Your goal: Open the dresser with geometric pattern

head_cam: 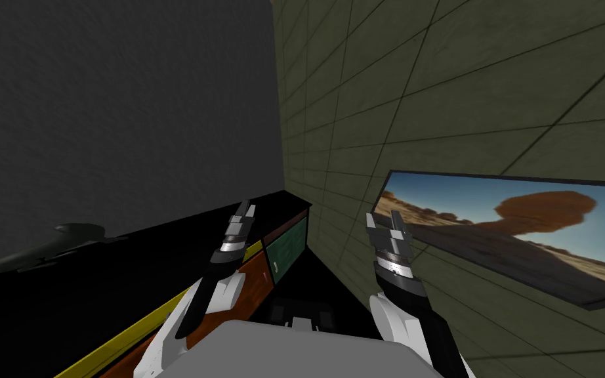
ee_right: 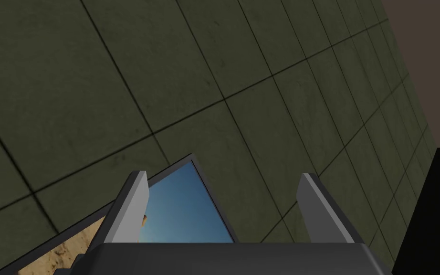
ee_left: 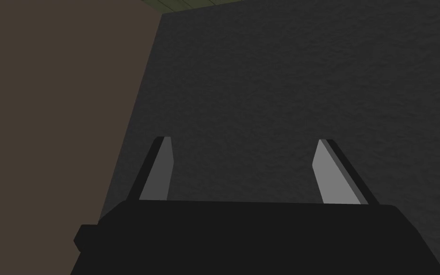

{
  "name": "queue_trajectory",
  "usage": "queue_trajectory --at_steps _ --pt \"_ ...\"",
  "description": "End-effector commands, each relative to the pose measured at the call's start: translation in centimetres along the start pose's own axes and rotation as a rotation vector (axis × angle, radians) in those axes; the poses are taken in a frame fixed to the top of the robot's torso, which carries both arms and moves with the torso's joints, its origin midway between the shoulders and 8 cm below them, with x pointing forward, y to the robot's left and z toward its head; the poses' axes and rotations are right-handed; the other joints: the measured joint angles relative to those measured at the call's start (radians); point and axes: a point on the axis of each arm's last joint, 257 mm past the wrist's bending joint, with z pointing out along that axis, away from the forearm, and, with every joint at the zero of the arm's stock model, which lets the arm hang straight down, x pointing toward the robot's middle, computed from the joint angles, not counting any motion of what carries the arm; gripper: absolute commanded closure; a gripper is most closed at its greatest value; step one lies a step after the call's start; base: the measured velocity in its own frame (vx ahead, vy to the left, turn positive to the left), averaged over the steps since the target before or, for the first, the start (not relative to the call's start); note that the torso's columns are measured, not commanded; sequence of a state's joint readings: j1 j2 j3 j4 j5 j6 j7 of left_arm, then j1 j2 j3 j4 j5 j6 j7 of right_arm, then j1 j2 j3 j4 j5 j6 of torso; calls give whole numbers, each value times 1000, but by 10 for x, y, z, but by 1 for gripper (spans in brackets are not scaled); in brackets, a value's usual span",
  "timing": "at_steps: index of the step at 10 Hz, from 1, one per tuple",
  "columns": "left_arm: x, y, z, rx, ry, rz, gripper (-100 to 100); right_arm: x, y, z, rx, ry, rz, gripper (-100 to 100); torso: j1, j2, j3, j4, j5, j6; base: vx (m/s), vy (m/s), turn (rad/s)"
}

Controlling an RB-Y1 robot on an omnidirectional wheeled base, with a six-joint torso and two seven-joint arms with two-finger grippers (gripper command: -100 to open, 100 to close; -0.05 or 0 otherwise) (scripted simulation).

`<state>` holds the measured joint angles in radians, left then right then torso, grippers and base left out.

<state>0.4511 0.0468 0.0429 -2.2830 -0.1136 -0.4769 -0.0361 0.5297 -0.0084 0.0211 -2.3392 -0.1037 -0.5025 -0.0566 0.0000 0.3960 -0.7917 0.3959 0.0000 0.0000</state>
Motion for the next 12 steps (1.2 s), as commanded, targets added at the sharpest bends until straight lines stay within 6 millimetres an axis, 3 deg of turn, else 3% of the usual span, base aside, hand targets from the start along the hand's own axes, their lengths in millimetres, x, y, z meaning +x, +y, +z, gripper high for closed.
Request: queue_trajectory --at_steps 1,3,4,6,12 --pt "0 0 0 0 0 0 0 0 0 0 0 0 0 0 0 74 -147 74 0 0 0 0 0" --pt "0 0 0 0 0 0 0 0 0 0 0 0 0 0 0 222 -443 221 0 0 0 0 0" --pt "7 5 -1 -11 33 4 -100 0 0 0 0 0 0 0 0 295 -590 295 0 0 10 12 -62" --pt "21 24 -4 -55 83 -5 -100 0 0 0 1 0 0 0 2 338 -679 338 0 0 10 47 -158" --pt "63 88 -23 -222 179 -55 -100 0 0 0 1 0 0 0 0 342 -684 342 0 0 12 78 -193"
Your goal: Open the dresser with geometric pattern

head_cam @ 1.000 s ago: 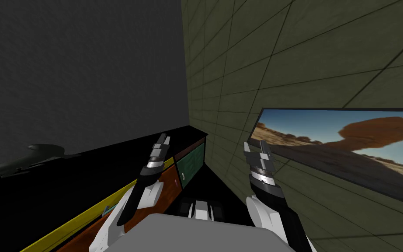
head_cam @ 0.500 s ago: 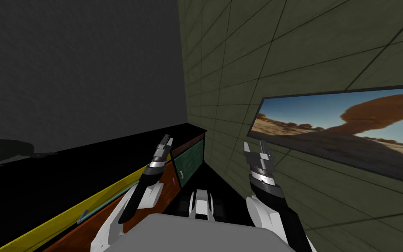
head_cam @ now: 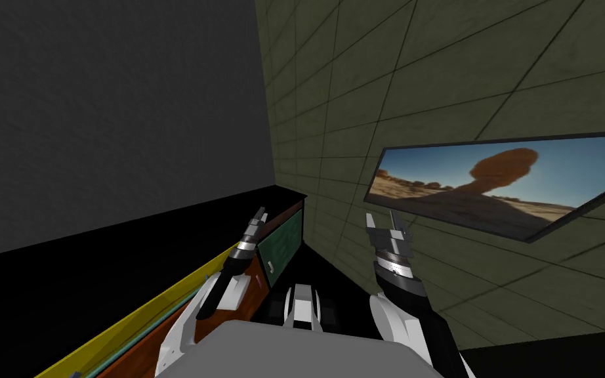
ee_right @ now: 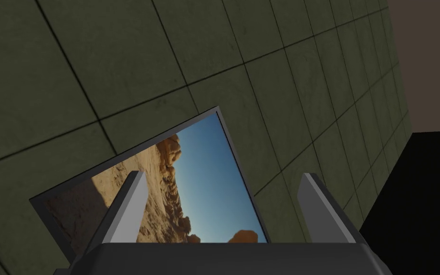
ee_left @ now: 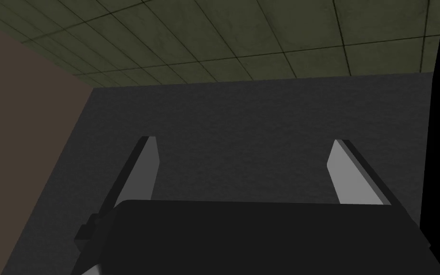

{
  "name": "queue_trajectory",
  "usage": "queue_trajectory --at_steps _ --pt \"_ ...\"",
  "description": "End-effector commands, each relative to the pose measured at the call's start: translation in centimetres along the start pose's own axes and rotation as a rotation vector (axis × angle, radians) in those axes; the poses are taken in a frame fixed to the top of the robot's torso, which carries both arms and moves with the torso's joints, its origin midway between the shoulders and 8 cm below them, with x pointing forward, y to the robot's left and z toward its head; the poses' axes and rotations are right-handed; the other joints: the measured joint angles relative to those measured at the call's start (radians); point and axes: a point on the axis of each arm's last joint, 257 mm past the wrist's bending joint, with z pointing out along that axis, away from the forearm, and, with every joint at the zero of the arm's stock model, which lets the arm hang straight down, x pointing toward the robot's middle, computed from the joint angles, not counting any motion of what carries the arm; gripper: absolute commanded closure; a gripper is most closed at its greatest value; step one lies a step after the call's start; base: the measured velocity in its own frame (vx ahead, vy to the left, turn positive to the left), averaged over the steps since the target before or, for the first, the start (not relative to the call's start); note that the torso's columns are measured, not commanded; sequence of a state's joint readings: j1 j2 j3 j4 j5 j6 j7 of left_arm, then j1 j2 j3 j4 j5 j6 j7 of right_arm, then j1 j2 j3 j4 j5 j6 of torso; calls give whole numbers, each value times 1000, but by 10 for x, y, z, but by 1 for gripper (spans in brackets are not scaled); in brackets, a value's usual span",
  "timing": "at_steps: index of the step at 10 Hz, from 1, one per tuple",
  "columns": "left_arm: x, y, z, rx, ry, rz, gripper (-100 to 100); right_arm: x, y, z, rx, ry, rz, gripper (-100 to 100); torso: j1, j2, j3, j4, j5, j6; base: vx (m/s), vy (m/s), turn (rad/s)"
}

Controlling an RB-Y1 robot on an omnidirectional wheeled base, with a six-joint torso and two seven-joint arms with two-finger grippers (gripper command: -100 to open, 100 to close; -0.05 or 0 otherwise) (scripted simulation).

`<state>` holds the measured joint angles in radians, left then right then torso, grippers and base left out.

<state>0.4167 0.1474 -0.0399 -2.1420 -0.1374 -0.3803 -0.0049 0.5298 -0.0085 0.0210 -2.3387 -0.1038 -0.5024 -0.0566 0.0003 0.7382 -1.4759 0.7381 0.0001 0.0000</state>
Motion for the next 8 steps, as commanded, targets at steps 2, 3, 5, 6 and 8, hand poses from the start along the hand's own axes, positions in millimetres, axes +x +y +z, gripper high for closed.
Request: queue_trajectory --at_steps 2,3,5,6,8 --pt "22 37 -3 -94 57 -22 -100 0 0 0 0 0 0 0 -2 0 0 0 -1 0 8 52 -178" --pt "29 47 -5 -120 75 -25 -100 0 0 0 0 0 0 0 -1 0 0 0 0 0 14 62 -160" --pt "42 69 -11 -176 118 -26 -100 0 0 0 0 0 0 0 1 -1 0 -1 1 1 -4 69 -177" --pt "50 82 -16 -208 143 -24 -100 0 0 0 0 0 0 0 2 -6 -3 -4 2 2 -13 63 -208" --pt "57 96 -21 -244 170 -22 -100 0 0 0 0 0 0 0 2 -8 -5 -5 2 0 -18 42 -128"
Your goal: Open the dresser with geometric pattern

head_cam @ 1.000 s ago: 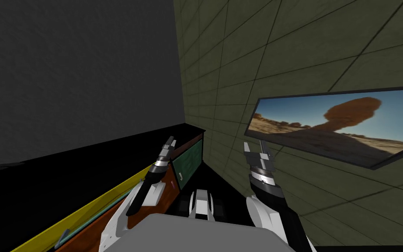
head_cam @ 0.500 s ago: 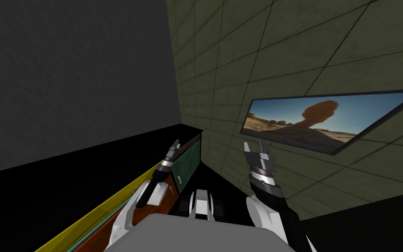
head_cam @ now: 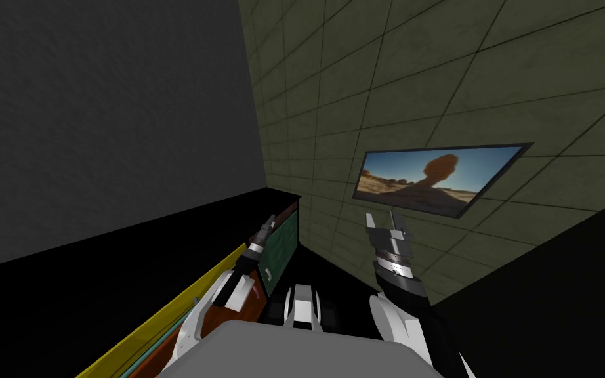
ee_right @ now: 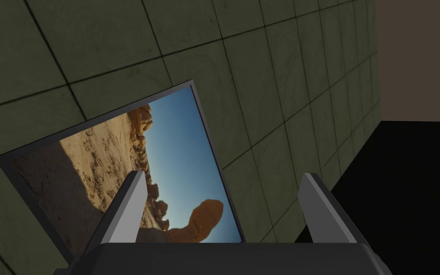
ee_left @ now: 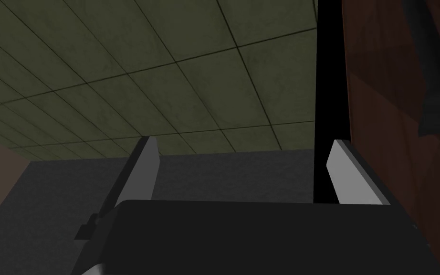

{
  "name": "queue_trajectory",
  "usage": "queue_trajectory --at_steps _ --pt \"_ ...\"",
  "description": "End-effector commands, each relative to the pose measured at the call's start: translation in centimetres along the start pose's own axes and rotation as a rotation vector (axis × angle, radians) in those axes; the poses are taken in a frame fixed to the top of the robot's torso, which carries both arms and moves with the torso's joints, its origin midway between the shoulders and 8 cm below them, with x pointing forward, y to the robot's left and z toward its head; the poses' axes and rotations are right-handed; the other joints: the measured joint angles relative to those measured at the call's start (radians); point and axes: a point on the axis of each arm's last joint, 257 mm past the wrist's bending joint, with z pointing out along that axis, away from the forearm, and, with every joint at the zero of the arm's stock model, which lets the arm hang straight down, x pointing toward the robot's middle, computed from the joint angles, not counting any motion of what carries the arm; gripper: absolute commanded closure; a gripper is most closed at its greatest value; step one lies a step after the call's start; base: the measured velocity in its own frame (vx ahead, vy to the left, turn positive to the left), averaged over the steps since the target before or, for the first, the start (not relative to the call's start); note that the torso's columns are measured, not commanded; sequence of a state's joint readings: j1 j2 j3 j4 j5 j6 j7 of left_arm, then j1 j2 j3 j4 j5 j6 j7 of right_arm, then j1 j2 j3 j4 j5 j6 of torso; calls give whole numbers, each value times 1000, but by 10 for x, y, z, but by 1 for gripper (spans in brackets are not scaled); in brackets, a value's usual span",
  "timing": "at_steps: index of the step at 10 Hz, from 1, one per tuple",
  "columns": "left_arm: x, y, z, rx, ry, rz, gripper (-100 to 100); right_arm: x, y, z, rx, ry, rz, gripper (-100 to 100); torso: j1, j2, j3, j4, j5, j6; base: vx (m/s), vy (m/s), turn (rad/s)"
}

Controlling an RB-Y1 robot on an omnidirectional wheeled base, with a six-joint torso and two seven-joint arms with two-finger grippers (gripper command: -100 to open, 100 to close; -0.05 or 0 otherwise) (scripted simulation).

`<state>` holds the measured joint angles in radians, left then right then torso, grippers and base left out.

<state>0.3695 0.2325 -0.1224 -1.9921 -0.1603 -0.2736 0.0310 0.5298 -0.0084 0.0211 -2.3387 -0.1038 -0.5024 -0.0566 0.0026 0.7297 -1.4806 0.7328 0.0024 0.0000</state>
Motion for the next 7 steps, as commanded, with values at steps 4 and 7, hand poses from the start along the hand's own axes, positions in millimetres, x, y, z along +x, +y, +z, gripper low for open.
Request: queue_trajectory --at_steps 4,7 --pt "30 63 -10 -163 100 12 -100 0 0 0 0 0 0 0 1 6 4 2 -1 3 -43 51 -169" --pt "41 90 -18 -232 140 22 -100 0 0 0 0 0 0 0 17 -1 1 2 4 0 -35 39 -123"
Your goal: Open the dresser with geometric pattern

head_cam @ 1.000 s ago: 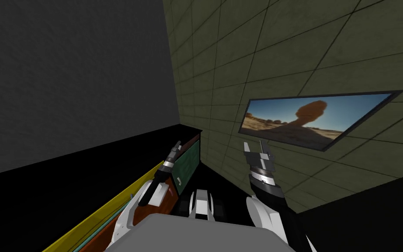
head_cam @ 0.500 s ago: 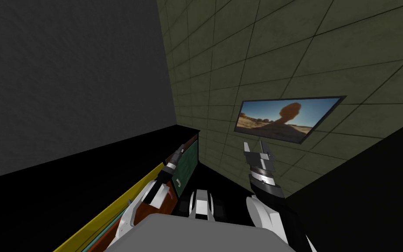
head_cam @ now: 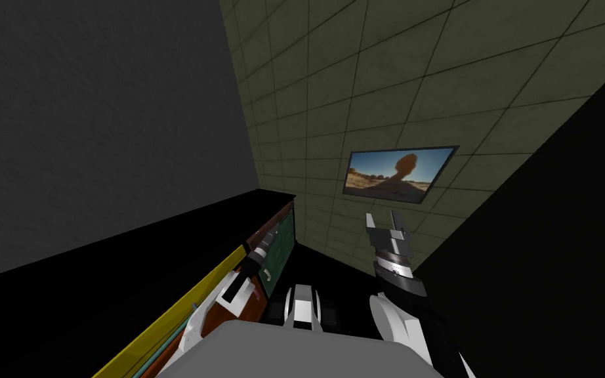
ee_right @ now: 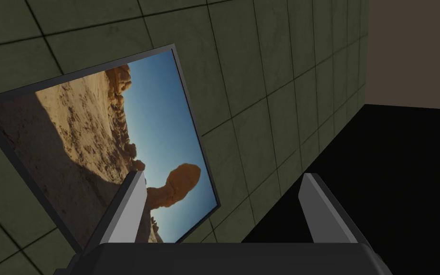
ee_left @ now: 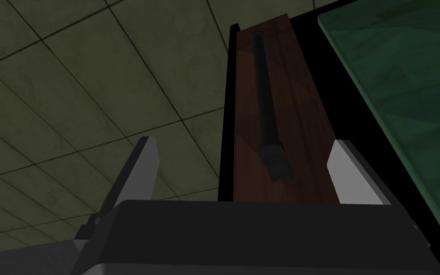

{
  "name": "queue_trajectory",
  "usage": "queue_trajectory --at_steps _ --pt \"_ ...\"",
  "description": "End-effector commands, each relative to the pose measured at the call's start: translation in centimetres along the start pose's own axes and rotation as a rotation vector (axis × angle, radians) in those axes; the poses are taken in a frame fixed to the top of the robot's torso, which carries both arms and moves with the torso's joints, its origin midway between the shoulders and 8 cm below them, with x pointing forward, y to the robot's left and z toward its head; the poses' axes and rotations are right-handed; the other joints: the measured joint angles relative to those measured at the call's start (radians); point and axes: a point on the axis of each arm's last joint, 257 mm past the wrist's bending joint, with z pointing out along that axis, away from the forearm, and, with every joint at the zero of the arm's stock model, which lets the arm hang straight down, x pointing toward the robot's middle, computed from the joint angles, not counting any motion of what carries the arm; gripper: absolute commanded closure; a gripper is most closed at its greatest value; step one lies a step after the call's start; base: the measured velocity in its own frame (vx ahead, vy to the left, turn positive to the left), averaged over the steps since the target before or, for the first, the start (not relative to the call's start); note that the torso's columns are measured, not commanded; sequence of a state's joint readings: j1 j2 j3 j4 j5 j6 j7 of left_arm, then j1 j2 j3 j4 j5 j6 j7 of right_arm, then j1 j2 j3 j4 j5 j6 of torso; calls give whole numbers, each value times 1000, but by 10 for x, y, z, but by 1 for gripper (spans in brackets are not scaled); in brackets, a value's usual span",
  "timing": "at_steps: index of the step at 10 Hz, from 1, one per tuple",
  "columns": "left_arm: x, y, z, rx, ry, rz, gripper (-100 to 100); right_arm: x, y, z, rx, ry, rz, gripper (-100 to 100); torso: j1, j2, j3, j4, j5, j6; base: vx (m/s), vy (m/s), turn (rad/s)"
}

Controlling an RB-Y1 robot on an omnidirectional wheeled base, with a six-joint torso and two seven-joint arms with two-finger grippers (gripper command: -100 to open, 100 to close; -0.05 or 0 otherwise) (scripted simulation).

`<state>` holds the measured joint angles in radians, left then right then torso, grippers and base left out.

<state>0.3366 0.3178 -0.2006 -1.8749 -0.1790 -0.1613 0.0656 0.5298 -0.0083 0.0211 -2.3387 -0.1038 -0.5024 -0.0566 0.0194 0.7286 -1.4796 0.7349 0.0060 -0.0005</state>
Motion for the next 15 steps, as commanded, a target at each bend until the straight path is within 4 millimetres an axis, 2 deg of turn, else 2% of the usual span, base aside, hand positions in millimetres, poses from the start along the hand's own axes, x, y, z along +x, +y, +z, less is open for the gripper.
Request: queue_trajectory --at_steps 1,5,8,9,10,12,13,15 --pt "5 17 -1 -41 18 12 -100 0 0 0 0 0 0 0 3 -2 1 -1 2 0 -10 10 -32" --pt "8 15 0 -37 21 8 -100 0 0 0 0 0 0 0 5 -2 1 -1 4 1 -5 -2 -9" --pt "2 3 -2 -41 23 36 -100 0 0 0 0 0 0 0 -16 2 0 1 -5 1 73 -64 -9" --pt "3 6 -2 -39 23 30 -100 0 0 0 0 0 0 0 -20 5 1 2 -6 1 48 -28 2" --pt "6 11 0 -36 22 16 100 0 0 0 0 0 0 0 -20 11 5 3 -6 0 -41 28 15" --pt "7 11 1 -37 22 14 100 0 0 0 0 0 0 0 -14 18 9 5 -5 0 -75 59 -2" --pt "6 5 -1 -34 24 14 -100 0 0 0 0 0 0 0 -18 12 5 4 -6 -1 21 0 -36" --pt "4 0 -2 -35 25 14 -100 0 0 0 0 0 0 0 -18 9 0 4 -10 -2 46 9 12"
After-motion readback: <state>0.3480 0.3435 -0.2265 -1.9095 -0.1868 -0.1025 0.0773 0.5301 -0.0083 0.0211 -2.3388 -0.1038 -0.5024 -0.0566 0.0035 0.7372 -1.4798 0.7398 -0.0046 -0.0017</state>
